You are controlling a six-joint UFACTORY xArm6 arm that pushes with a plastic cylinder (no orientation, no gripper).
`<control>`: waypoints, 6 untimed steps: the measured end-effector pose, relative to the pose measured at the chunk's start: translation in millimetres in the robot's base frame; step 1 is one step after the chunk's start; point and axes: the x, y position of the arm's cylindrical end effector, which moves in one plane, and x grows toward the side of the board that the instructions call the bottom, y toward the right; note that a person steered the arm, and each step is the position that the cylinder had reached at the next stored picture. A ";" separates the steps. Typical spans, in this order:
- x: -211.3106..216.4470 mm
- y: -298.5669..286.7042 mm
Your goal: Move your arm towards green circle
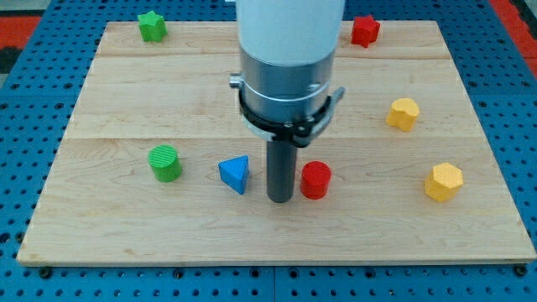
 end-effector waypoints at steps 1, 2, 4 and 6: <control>-2.9 10.9; -2.9 48.3; 24.6 46.9; 15.8 -118.4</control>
